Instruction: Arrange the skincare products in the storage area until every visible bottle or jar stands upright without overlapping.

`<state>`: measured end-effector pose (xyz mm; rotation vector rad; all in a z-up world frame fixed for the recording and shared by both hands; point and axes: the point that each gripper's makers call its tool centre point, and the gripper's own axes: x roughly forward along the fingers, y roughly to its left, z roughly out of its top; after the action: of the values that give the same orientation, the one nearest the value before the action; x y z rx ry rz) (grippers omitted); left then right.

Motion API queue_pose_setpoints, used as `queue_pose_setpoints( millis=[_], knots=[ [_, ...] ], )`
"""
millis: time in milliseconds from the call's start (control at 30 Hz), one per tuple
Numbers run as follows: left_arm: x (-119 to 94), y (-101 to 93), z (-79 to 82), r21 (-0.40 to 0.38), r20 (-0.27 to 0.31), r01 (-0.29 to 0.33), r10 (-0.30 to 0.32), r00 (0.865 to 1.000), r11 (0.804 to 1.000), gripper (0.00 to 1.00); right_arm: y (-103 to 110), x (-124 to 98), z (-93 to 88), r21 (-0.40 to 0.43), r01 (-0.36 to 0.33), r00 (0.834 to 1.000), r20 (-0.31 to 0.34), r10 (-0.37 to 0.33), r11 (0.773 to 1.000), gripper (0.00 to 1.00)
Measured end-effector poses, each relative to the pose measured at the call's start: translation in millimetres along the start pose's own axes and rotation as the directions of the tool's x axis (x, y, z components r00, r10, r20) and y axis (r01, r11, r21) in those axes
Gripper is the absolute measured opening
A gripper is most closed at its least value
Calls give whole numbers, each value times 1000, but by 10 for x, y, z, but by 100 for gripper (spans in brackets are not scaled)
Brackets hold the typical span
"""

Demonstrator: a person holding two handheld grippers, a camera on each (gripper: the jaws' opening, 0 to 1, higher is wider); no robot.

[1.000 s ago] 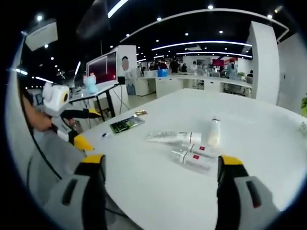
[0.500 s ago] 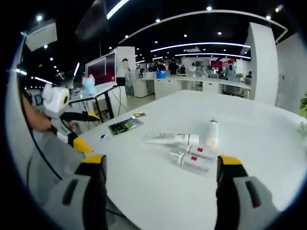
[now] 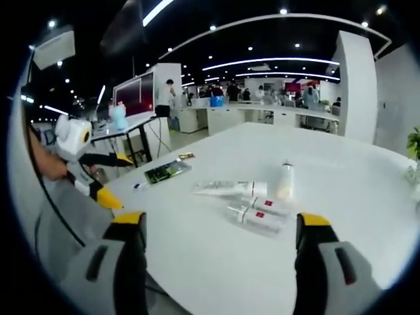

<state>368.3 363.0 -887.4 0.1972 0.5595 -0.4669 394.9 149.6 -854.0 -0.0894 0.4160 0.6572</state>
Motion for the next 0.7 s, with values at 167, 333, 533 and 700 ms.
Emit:
queue_pose_setpoints(
  millis=[167, 333, 533, 700],
  knots=[
    [8, -14, -13, 18, -7, 0, 0, 1000, 1000, 94, 16, 13, -22, -8, -5, 1000, -12, 5, 1000, 95],
    [7, -6, -7, 25, -2, -5, 5, 1000, 1000, 94, 32, 31, -43, -15, -11, 1000, -25, 11, 1000, 95],
    [13, -3, -4, 32, 0, -9, 9, 1000, 999, 94, 41, 41, -65, -26, -13, 999, -36, 12, 1000, 94],
    [12, -21, -4, 48, 1, -3, 3, 1000, 999, 92, 45, 48, -88, -30, -14, 999, -47, 13, 999, 94]
  ],
)
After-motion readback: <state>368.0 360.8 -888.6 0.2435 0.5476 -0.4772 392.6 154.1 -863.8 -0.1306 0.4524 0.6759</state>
